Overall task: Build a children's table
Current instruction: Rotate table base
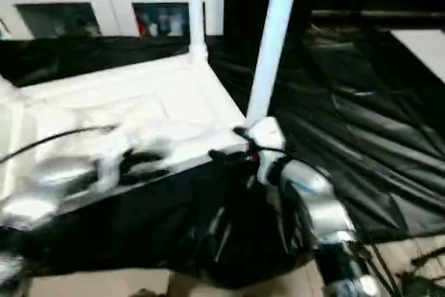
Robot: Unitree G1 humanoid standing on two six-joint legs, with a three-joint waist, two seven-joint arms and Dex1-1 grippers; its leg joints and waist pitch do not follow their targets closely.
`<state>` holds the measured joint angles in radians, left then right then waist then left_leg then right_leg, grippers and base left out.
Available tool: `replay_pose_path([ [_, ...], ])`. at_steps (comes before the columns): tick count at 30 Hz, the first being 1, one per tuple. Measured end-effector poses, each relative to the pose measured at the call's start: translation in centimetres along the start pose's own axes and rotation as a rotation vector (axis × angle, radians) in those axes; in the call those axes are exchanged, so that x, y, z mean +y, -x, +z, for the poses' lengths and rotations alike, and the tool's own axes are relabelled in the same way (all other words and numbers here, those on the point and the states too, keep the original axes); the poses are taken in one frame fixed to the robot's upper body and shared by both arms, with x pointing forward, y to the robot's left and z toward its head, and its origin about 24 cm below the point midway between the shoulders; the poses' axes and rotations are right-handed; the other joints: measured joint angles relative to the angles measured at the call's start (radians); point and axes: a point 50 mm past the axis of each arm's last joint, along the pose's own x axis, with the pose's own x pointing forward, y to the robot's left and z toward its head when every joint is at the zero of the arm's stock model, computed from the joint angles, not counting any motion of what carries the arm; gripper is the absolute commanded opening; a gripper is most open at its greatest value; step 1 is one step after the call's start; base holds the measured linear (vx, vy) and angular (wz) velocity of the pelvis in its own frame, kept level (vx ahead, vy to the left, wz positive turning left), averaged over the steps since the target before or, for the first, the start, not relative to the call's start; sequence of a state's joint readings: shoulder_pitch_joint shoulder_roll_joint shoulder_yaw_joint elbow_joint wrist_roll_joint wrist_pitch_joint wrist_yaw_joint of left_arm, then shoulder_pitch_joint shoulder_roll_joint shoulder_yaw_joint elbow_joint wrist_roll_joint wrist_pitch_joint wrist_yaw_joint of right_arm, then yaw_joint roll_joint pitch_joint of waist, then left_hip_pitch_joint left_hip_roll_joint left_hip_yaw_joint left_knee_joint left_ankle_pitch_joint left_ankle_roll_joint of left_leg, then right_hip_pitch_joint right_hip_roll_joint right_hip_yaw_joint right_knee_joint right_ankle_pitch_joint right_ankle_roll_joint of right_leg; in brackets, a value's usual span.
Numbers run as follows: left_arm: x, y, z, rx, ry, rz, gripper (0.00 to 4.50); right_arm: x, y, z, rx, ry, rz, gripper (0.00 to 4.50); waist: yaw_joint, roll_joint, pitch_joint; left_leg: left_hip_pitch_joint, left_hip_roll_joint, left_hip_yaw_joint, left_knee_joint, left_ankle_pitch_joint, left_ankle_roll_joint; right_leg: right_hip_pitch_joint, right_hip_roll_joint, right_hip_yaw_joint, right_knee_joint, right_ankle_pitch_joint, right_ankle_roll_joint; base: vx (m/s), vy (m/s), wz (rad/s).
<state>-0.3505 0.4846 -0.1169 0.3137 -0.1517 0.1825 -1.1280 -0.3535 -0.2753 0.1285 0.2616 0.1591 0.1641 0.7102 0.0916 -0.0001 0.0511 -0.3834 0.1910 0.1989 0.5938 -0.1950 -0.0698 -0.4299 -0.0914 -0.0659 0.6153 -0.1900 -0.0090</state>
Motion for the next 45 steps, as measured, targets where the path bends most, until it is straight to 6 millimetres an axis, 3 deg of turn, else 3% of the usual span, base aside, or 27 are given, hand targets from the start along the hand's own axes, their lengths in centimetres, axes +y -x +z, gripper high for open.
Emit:
replay_pose_path([
  [8, -2.6, 0.1, 0.5, 0.048, 0.006, -0.075, 2.81, -1.2, -1.8, 0.0, 0.051, 0.021, -0.081, 4.14, -0.004, -0.014, 0.001, 0.003, 0.000, 0.001, 0.002, 0.001, 0.000, 0.006, 0.000, 0.002, 0.000, 0.001, 0.000, 0.000, 0.000, 0.00],
  [13, -2.9, -0.6, 0.3, 0.039, -0.007, -0.011, 3.20, -2.9, -1.7, -0.3, 0.082, 0.034, -0.208, 4.14, 0.002, -0.016, 0.000, 0.005, 0.000, 0.001, 0.003, 0.005, 0.005, 0.009, 0.000, 0.001, 0.002, 0.001, 0.000, 0.000, 0.000, 0.00],
  [16, -1.9, -1.1, 1.9, -0.051, -0.040, 0.113, 3.42, -3.0, -1.7, -0.3, 0.064, 0.044, -0.213, 4.14, 0.000, -0.020, 0.002, 0.011, 0.000, 0.000, 0.003, 0.002, 0.000, 0.015, 0.000, 0.001, 0.002, 0.001, 0.000, 0.000, 0.000, 0.00],
  [20, 0.0, -0.2, 5.1, -0.193, -0.091, 0.239, 3.74, -2.4, -2.2, 0.1, 0.022, 0.040, -0.182, 4.14, -0.010, -0.021, 0.002, 0.015, 0.000, 0.000, 0.003, 0.002, -0.001, 0.018, 0.001, 0.002, 0.002, 0.002, 0.001, 0.000, 0.000, 0.00],
  [23, -0.4, -0.1, 6.1, -0.268, -0.053, 0.177, 4.05, -1.5, -2.9, 0.5, -0.022, 0.033, -0.133, 4.14, -0.014, -0.021, 0.002, 0.015, 0.001, 0.000, 0.003, 0.002, -0.001, 0.017, 0.001, 0.002, 0.003, 0.002, 0.001, 0.000, 0.000, 0.00],
  [25, -1.5, -0.2, 6.1, -0.279, -0.019, 0.091, 4.05, -1.2, -3.0, 0.8, -0.037, 0.035, -0.118, 4.14, -0.013, -0.021, 0.002, 0.014, 0.001, 0.000, 0.003, 0.002, 0.000, 0.016, 0.001, 0.001, 0.002, 0.002, 0.001, 0.000, 0.000, 0.00],
  [27, -3.0, -0.2, 5.5, -0.247, 0.032, -0.030, 4.42, -1.0, -3.0, 1.2, -0.064, 0.031, -0.086, 4.14, -0.010, -0.021, 0.002, 0.014, 0.001, 0.001, 0.003, 0.002, 0.000, 0.016, 0.001, 0.001, 0.002, 0.002, 0.001, 0.000, 0.000, 0.00],
  [31, -5.3, -0.8, 4.1, -0.141, 0.079, -0.192, 4.48, -0.3, -2.2, 1.4, -0.060, 0.062, 0.041, 4.14, -0.002, -0.022, 0.002, 0.014, 0.001, 0.001, 0.003, 0.003, 0.000, 0.017, 0.001, 0.001, 0.003, 0.002, 0.001, 0.000, 0.000, 0.00],
  [38, -5.2, -1.3, 1.9, 0.081, 0.020, -0.144, 4.48, -1.5, 0.0, 1.6, 0.047, 0.122, 0.141, 4.14, -0.003, -0.021, 0.002, 0.021, 0.001, -0.001, 0.005, 0.003, -0.001, 0.024, 0.001, 0.002, 0.004, 0.002, 0.002, 0.000, 0.000, 0.00],
  [42, -4.8, -1.6, 2.0, 0.127, -0.003, -0.118, 4.48, -1.7, 2.1, 1.8, 0.139, 0.171, 0.236, 4.14, -0.001, -0.021, 0.002, 0.021, 0.001, -0.002, 0.005, 0.003, -0.002, 0.025, 0.001, 0.002, 0.004, 0.003, 0.003, 0.000, 0.000, 0.00],
  [45, -4.5, -1.9, 2.2, 0.141, -0.024, -0.107, 4.48, -1.8, 2.6, 1.8, 0.167, 0.174, 0.251, 4.14, -0.006, -0.020, 0.002, 0.020, 0.001, -0.002, 0.005, 0.003, -0.002, 0.024, 0.001, 0.002, 0.004, 0.003, 0.003, 0.000, 0.000, 0.00],
])
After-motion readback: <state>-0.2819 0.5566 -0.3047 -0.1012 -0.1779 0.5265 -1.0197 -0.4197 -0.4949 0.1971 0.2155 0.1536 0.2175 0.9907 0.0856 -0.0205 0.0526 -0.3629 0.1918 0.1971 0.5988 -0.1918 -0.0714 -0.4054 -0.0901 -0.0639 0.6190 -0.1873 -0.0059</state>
